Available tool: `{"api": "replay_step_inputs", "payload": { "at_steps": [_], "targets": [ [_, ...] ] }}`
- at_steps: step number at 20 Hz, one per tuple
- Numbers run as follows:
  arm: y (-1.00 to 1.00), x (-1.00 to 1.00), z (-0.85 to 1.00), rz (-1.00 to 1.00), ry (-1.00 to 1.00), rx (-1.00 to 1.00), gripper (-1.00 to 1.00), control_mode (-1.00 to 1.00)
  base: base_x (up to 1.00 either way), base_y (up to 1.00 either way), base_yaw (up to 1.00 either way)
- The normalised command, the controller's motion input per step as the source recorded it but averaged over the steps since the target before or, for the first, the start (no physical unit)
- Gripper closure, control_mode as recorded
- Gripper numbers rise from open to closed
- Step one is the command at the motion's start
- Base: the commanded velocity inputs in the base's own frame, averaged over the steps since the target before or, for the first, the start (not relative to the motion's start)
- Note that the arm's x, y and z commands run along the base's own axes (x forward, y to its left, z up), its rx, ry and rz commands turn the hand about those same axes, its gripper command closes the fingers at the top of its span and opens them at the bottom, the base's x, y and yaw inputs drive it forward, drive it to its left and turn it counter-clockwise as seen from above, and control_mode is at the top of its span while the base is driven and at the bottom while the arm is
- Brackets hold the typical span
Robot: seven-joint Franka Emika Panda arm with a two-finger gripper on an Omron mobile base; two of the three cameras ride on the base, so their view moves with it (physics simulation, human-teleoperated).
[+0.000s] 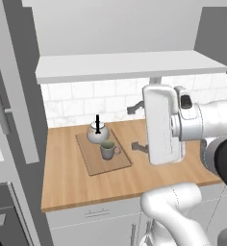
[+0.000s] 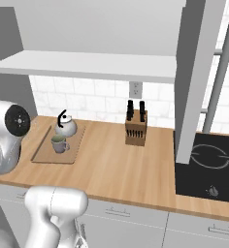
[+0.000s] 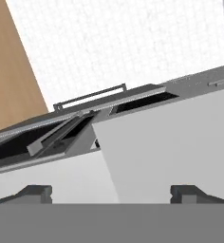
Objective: Pick the kettle from the counter and place it on the tray. Then pick the mug from the cabinet and place it on the tray. Then close the cabinet doors.
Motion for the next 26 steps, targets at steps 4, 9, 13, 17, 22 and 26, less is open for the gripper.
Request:
{"api": "replay_step_inputs", "payload": {
  "at_steps": [4,9,13,17,22,26],
  "targets": [
    [0.25,-0.44,0.08,0.0,0.0,-0.11,-1.0,-1.0,0.0,0.0,0.0],
    [0.17,-0.41,0.08,0.0,0.0,-0.1,-1.0,-1.0,0.0,0.0,0.0],
    [0.19,-0.36,0.04,0.0,0.0,-0.06,-1.0,-1.0,0.0,0.0,0.0],
    [0.21,-0.25,0.0,0.0,0.0,-0.05,-1.0,-1.0,0.0,0.0,0.0],
    [0.19,-0.08,0.0,0.0,0.0,-0.03,-1.0,-1.0,0.0,0.0,0.0],
    [0.56,-0.08,0.08,0.0,0.0,-0.01,-1.0,-1.0,0.0,0.0,0.0]
  ]
}}
